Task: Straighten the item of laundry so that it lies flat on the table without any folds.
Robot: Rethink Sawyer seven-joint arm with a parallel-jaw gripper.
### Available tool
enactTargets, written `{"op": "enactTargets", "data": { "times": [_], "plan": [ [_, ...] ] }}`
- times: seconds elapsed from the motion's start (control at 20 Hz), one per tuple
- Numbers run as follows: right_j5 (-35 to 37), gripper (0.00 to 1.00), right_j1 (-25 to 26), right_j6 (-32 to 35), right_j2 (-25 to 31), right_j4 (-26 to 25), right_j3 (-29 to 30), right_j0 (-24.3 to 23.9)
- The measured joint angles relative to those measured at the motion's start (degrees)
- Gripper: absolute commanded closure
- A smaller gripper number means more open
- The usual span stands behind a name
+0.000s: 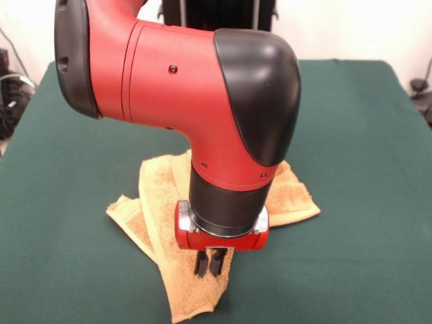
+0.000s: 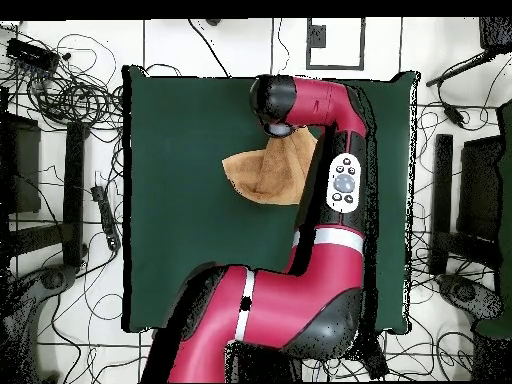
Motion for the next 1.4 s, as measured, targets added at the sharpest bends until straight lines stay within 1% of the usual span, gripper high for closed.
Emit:
{"op": "enactTargets", "data": {
  "times": [0.3,1.05,1.4],
  "plan": [
    [-0.1,1.0,-1.1,0.0,0.0,0.4,1.5,0.2],
    [-0.1,1.0,-1.7,0.0,0.0,0.6,1.8,0.3],
    [-0.1,1.0,-2.7,0.0,0.0,0.6,3.2,0.3]
  ]
}}
